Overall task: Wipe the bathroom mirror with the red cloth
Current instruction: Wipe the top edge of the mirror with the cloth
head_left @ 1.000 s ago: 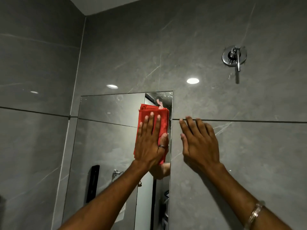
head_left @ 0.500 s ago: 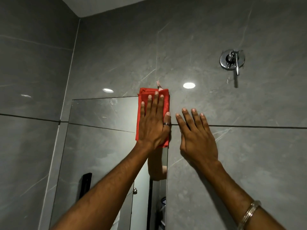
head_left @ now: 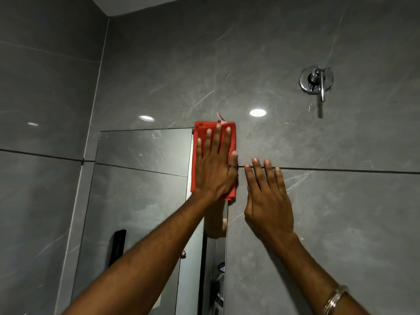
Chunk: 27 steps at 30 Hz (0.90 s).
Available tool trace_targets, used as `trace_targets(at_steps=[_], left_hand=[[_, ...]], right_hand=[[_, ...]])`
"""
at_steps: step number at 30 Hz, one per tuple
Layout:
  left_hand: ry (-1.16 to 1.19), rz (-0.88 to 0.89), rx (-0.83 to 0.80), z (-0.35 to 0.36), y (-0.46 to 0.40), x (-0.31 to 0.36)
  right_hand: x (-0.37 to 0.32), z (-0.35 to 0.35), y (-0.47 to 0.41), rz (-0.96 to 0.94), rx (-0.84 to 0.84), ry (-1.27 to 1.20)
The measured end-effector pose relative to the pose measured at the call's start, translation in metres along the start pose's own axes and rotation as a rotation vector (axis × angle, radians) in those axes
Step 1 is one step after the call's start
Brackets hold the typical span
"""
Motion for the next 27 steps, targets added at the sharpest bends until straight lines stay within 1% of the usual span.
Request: trace_targets(at_steps=[4, 12, 18, 24, 27], left_hand=[[-0.026, -0.007, 0.016, -0.008, -0.036, 0.004], [-0.067, -0.022, 0.072, -0.001, -0.026, 0.004], [-0.050, -0.019, 0.054, 0.006, 0.006, 0.004], [-0.023, -0.047, 0.029, 0.016, 0.068, 0.006], [-0.004, -0.041, 0.046, 0.020, 0.102, 0.007]], right_hand=[[0.001, 0.003, 0.000, -0.006, 0.016, 0.019], [0.001, 0.002, -0.003, 0.004, 0.019, 0.028], [0.000, 0.003, 0.005, 0.027, 0.002, 0.021], [-0.006, 0.005, 0.024, 0.044, 0.006, 0.003], [-0.010, 0.006, 0.036, 0.057, 0.016, -0.004]])
Point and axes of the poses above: each hand's wrist, its own y-axis away from the middle knuckle, its own z-axis out of the palm, x = y × z, the point moved 6 cm from there along -y, towards the middle knuckle, and after that the axes turned 7 degrees about y, right-handed, at the moved point
